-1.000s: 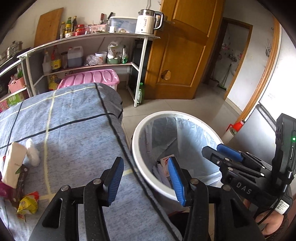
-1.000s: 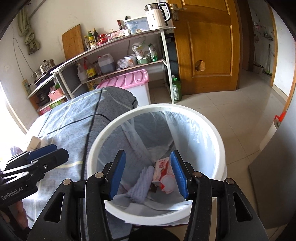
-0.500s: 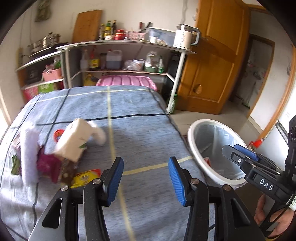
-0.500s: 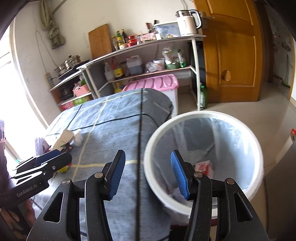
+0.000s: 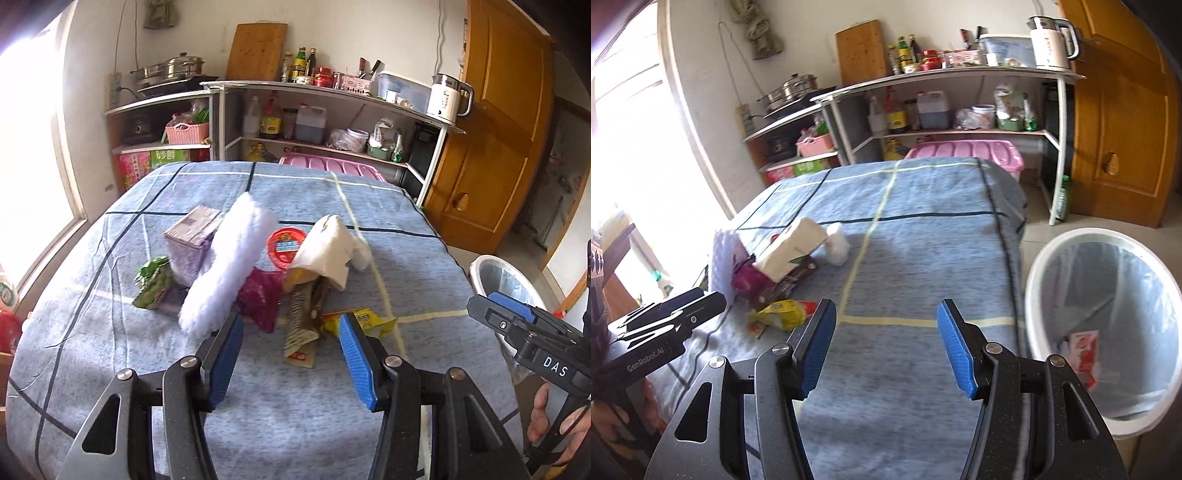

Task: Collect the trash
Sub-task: 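Grasp another white foam net sleeve with the left tool while the right tool grasps the yellow snack bag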

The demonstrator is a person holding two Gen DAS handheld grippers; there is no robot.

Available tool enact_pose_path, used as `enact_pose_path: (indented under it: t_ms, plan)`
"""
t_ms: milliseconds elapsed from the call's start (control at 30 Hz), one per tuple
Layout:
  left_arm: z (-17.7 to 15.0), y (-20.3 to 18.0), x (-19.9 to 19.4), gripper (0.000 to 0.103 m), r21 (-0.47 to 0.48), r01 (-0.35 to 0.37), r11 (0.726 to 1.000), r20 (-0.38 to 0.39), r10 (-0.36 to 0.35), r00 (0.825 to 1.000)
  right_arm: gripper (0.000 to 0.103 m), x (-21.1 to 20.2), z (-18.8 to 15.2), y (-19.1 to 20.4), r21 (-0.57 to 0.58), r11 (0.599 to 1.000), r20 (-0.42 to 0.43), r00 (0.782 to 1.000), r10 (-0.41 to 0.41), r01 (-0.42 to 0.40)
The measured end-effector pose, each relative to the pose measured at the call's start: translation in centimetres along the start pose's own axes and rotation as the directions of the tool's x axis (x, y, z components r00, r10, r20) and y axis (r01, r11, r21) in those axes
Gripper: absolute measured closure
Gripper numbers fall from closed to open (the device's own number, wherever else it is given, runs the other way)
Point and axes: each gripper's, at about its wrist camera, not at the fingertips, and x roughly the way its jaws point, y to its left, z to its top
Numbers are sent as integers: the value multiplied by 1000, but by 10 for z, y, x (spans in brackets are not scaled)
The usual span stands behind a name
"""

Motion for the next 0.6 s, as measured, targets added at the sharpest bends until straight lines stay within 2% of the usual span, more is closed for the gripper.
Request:
enact_pose_path:
  t_ms: [333,433,600]
  plan:
    - [-7,42,8,49,-63,-22,998,-22,20,1000,44,36,-5,44,-83,993,-76,994,81,-87]
    - [-6,49,12,47,-52,-20,998,-25,19,1000,38,43,-5,55,-103,989,-86,992,95,-104]
    - [1,54,19,45,-45,-7,999,-21,6,1000,38,55,-5,72,-144,982,-102,989,107,-122]
